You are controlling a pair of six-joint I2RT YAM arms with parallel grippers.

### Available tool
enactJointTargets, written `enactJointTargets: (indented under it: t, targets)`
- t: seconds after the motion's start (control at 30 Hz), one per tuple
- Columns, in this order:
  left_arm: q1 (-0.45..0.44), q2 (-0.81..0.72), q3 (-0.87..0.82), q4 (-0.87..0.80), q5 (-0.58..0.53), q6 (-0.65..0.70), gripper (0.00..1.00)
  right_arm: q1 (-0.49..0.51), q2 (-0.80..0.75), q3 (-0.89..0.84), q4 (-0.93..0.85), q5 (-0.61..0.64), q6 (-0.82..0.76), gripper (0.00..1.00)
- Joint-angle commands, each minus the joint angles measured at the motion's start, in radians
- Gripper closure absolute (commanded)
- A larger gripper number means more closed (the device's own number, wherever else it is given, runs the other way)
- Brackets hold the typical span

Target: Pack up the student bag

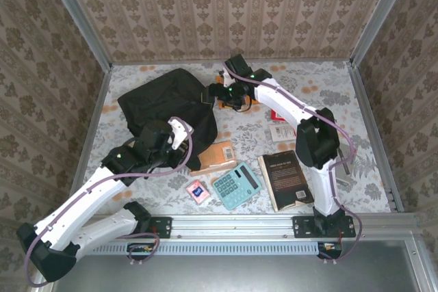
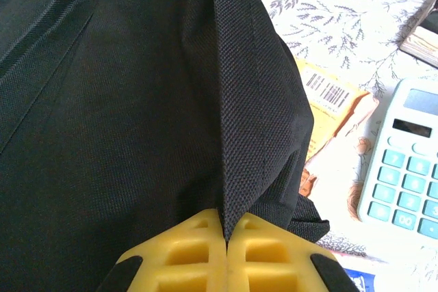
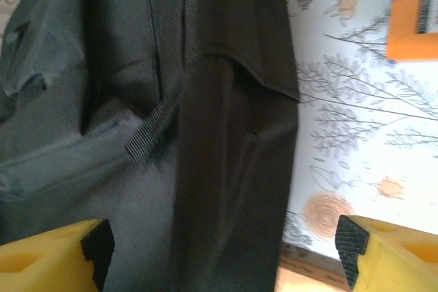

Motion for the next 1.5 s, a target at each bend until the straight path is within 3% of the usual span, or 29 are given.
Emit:
enactJointTargets:
  t: [0.0, 0.17, 0.27, 0.4, 0.6, 0.7, 0.87, 1.03, 1.1, 1.17, 1.23, 1.27, 1.3, 1.37, 1.47]
  targets:
    - [-0.008, -0.01, 0.024, 0.006, 0.011, 0.029, 1.0, -0.002, 0.059, 0.092, -0.066, -0.097, 0.066, 0.25]
    - [-0.01, 0.007, 0.06, 0.006, -0.01, 0.08, 1.0, -0.016, 0.086, 0.111, -0.011, -0.145, 0.138, 0.66]
    - [-0.01, 0.044, 0.094, 0.012, -0.039, 0.121, 1.0, -0.022, 0.078, 0.146, -0.031, -0.118, 0.149, 0.85]
    - [-0.011, 0.101, 0.148, 0.04, -0.064, 0.197, 1.0, -0.051, 0.023, 0.144, -0.016, -0.1, 0.185, 0.94]
    - [-0.009, 0.198, 0.218, 0.127, -0.197, 0.308, 1.0, -0.083, -0.119, 0.09, -0.007, -0.023, 0.151, 0.97]
    - [-0.007, 0.253, 0.247, 0.171, -0.242, 0.349, 1.0, -0.082, -0.23, -0.024, 0.029, 0.045, 0.127, 0.97]
    - [0.032, 0.315, 0.254, 0.249, -0.239, 0.358, 1.0, -0.073, -0.446, -0.333, 0.179, 0.148, 0.166, 0.94]
    - [0.087, 0.353, 0.242, 0.264, -0.2, 0.309, 1.0, 0.0, -0.586, -0.629, 0.301, 0.233, 0.278, 0.92]
    - [0.094, 0.358, 0.243, 0.246, -0.184, 0.272, 0.91, 0.044, -0.613, -0.721, 0.354, 0.269, 0.343, 0.89]
    - [0.099, 0.352, 0.246, 0.214, -0.157, 0.23, 0.7, 0.081, -0.615, -0.784, 0.4, 0.278, 0.4, 0.75]
    - [0.103, 0.334, 0.249, 0.183, -0.148, 0.178, 0.52, 0.108, -0.606, -0.832, 0.459, 0.255, 0.418, 0.71]
    - [0.106, 0.317, 0.249, 0.166, -0.146, 0.151, 0.46, 0.122, -0.603, -0.843, 0.465, 0.256, 0.414, 0.64]
    - [0.109, 0.297, 0.247, 0.152, -0.146, 0.132, 0.39, 0.128, -0.606, -0.852, 0.467, 0.253, 0.401, 0.5]
    - [0.116, 0.256, 0.248, 0.114, -0.161, 0.098, 0.32, 0.128, -0.629, -0.875, 0.476, 0.252, 0.36, 0.28]
    - [0.131, 0.206, 0.251, 0.063, -0.183, 0.052, 0.32, 0.119, -0.678, -0.904, 0.483, 0.242, 0.285, 0.11]
